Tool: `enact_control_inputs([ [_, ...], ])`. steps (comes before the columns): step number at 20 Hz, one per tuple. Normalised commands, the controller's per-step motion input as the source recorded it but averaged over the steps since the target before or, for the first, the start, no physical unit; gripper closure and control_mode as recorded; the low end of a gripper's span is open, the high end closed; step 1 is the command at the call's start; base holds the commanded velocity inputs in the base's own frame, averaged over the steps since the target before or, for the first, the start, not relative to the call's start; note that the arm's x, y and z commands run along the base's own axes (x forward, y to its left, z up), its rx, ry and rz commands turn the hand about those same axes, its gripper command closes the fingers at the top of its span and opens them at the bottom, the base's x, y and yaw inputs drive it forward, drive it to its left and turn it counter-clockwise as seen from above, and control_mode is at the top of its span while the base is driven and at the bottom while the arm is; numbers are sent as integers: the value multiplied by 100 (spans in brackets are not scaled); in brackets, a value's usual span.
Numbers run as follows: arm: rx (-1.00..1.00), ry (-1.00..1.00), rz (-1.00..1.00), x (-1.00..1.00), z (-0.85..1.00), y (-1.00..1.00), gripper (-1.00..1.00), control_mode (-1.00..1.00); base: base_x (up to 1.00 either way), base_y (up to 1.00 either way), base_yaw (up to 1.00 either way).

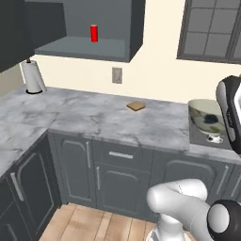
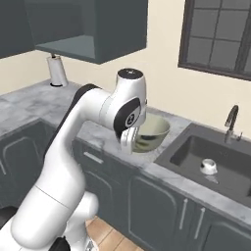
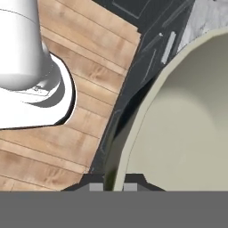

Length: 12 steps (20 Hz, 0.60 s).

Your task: Pick the mug and place it in the sink. Pick the bowl and place it in the open cabinet and then close the cabinet.

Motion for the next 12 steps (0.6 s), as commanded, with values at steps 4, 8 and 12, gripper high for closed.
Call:
enact_control_inputs([
  [4,0,0,0,0,0,0,100,100,0,88,33],
  [8,0,0,0,0,0,0,100,100,0,92,26],
  [12,0,0,0,0,0,0,100,100,10,54,16],
])
